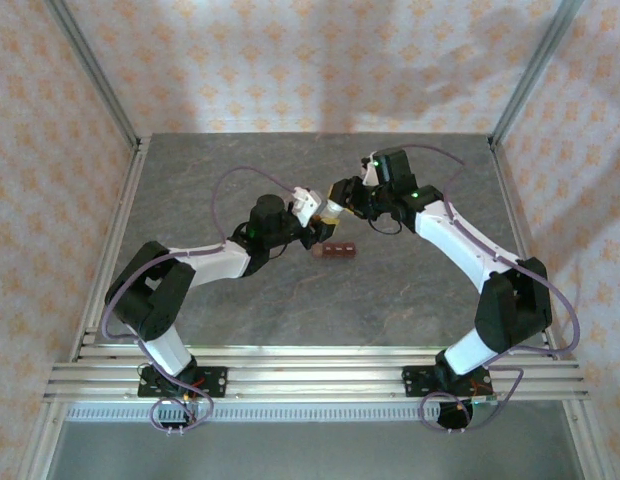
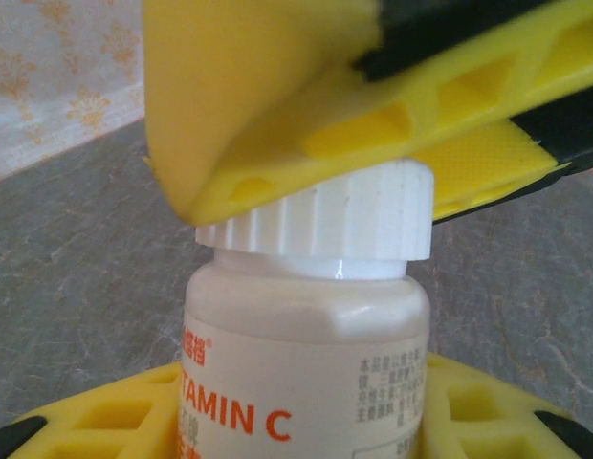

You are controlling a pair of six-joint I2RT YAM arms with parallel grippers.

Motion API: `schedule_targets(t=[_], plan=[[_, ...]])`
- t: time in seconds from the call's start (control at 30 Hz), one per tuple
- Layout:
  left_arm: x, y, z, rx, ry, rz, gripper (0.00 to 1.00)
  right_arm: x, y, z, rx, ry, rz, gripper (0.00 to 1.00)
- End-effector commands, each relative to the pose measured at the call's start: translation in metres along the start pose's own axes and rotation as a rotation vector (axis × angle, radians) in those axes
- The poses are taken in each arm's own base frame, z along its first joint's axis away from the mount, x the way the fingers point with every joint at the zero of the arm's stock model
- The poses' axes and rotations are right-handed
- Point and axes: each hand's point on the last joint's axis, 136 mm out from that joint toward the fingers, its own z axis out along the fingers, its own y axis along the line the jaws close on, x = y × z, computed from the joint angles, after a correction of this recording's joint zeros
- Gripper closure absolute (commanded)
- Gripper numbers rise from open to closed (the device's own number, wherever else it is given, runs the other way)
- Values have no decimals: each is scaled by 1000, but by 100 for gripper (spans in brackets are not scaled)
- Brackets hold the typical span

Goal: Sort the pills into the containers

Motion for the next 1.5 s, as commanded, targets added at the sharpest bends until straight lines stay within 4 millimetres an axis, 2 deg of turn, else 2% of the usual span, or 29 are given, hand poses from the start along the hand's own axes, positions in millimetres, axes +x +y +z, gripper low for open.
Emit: schedule_targets(t=[0.0, 0.1, 0.23, 0.3, 0.43, 0.53, 0.63, 0.73, 0.87, 1.27, 1.47], plan=[[-54, 9, -16, 24, -151, -44, 100, 10, 5, 4, -58, 51, -222, 68], [-64, 9, -24, 69, -196, -99, 100, 14, 7, 3, -109, 72, -352, 68], [-64, 14, -30, 62, -189, -104, 100, 11, 9, 3, -151, 98, -346, 66], [-59, 18, -30, 38, -155, -80, 100, 6, 13, -1, -153, 94, -334, 58], [-45, 28, -31, -39, -89, -16, 100, -13, 23, -16, -152, 28, -256, 36], [-39, 35, -34, -93, -65, 31, 100, -25, 28, -27, -160, -18, -172, 29], [-35, 41, -37, -138, -49, 76, 100, -33, 24, -28, -132, -46, -78, 28], [-32, 42, -39, -160, -30, 117, 100, -38, 11, -21, -75, -59, 42, 26], [-29, 39, -39, -156, 3, 153, 100, -41, 11, -8, -104, -63, 128, 26], [-21, 27, -28, -117, 46, 180, 100, -26, 35, 10, -125, -11, 89, 27], [-24, 26, -26, -115, 42, 180, 100, -17, 36, 15, -120, 13, 85, 32]])
